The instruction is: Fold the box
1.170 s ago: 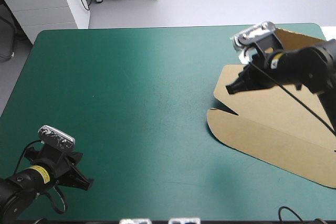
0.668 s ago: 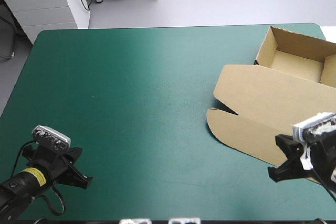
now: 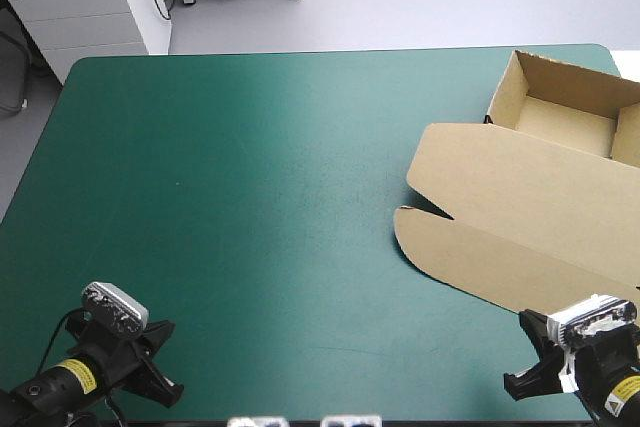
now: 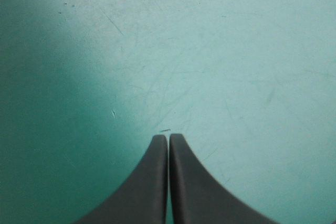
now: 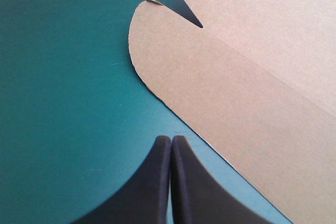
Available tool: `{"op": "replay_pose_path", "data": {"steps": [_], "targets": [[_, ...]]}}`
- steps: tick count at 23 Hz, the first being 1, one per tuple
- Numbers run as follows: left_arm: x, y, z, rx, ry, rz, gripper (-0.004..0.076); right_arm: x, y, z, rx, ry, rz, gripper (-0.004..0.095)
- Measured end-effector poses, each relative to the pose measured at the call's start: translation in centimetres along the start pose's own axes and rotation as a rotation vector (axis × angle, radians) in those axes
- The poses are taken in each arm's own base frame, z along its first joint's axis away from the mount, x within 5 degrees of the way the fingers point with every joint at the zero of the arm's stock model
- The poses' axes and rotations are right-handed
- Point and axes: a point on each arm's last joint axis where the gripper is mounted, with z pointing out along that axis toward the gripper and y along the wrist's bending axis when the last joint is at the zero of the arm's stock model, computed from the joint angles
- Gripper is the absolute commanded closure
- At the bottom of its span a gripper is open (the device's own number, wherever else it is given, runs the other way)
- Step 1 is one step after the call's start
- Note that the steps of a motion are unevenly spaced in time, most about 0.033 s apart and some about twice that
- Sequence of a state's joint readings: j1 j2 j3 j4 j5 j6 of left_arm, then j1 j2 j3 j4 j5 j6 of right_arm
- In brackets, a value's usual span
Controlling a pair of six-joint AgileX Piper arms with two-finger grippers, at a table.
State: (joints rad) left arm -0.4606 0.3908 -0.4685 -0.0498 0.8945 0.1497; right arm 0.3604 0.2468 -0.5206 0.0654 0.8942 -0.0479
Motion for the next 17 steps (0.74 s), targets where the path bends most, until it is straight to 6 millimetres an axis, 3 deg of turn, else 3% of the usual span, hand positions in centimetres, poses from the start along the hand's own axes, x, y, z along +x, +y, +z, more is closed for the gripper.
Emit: {"op": "replay_pose_path", "data": {"steps": [17], "targets": [[0.01, -0.02, 0.22, 0.001, -0.016, -0.001, 0.0731, 0.85, -0.05, 0.82, 0.001, 0.024, -0.001, 0.0922]]}}
